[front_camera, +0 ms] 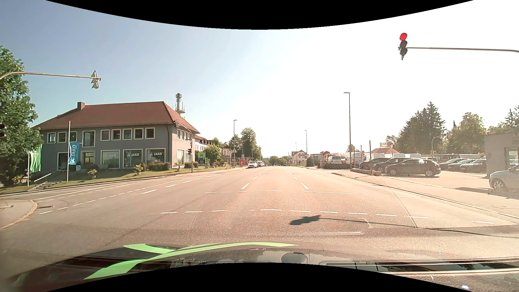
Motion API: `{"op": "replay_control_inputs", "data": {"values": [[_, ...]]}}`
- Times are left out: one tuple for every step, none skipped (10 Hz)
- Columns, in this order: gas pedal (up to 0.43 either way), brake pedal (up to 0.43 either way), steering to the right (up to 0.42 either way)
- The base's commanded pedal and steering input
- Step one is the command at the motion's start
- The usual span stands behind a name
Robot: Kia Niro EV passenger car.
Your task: Follow the waypoints while adhering to traffic rules and regulations
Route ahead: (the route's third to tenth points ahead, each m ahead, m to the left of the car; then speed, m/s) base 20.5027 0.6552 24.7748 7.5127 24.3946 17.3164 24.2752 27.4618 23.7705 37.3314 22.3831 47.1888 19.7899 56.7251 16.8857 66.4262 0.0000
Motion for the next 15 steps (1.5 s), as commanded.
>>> {"op": "replay_control_inputs", "data": {"values": [[0.000, 0.274, -0.005], [0.000, 0.274, -0.005], [0.000, 0.280, -0.005], [0.000, 0.280, -0.005], [0.000, 0.274, -0.005], [0.000, 0.280, -0.005], [0.000, 0.274, -0.005], [0.000, 0.280, -0.006], [0.000, 0.280, -0.008], [0.000, 0.274, -0.011], [0.000, 0.280, -0.017], [0.000, 0.280, -0.019], [0.000, 0.274, -0.019], [0.000, 0.280, -0.019], [0.000, 0.274, -0.019]]}}
